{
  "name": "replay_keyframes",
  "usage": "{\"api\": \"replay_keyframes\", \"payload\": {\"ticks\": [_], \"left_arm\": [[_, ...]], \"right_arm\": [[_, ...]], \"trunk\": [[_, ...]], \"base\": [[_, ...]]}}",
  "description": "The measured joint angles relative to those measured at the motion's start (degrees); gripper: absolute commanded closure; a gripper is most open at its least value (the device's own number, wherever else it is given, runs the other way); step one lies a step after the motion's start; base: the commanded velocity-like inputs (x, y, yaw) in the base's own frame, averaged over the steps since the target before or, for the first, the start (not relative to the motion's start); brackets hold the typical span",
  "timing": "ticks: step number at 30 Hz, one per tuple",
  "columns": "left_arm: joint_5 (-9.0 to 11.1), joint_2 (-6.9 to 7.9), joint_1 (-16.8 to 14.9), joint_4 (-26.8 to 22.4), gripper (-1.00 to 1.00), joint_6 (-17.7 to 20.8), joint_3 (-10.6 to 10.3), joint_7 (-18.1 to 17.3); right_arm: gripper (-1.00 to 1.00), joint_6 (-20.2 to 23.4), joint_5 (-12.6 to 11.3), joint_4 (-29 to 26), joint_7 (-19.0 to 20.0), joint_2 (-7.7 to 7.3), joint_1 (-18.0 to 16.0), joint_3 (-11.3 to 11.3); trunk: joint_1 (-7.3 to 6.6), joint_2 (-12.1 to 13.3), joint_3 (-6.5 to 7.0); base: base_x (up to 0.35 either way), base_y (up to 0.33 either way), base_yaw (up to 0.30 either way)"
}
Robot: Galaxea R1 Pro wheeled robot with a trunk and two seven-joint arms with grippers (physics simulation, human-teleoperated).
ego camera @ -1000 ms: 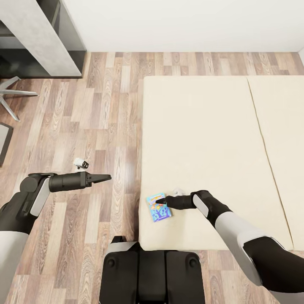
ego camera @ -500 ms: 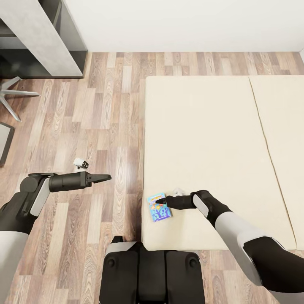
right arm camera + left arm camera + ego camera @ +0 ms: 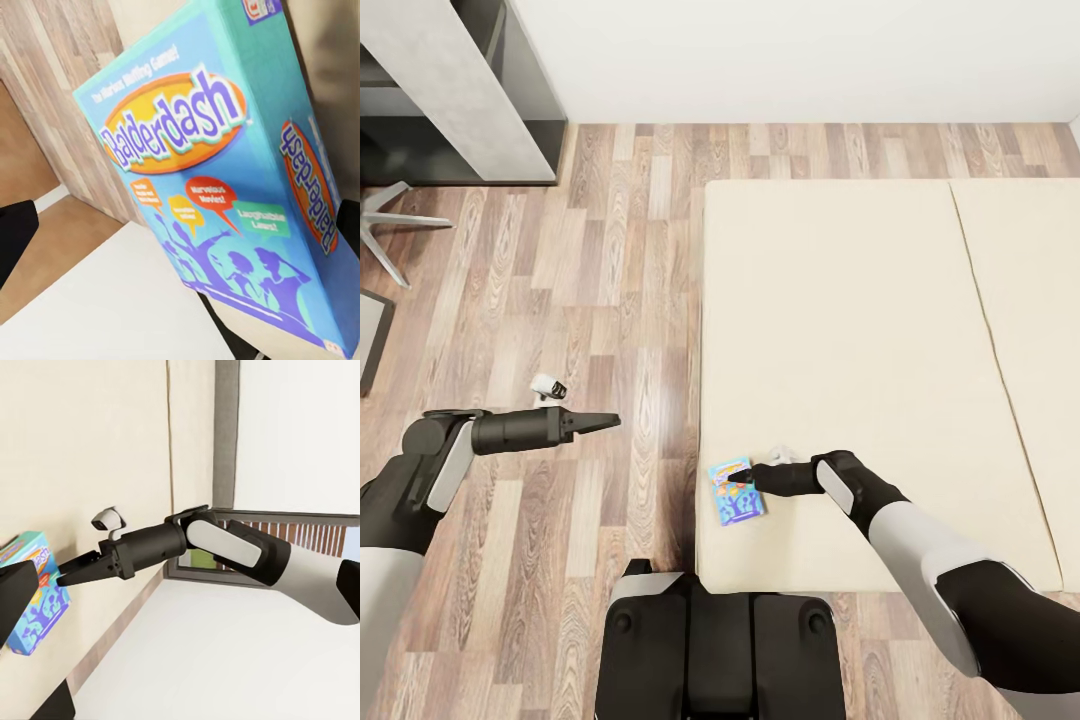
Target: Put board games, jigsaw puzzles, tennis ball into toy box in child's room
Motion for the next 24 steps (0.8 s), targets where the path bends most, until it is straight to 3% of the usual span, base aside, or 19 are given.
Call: {"api": "replay_keyframes", "payload": {"ticks": [24], "left_arm": [[-0.01,0.05,0.00,0.00,-1.00,0.00,0.00,0.00]], "right_arm": [[-1.00,0.00,-0.06,-0.09,0.18,-0.10,0.00,0.00]], "trunk": [[0.00,0.00,0.00]], "base": [[0.000,0.042,0.000]]}}
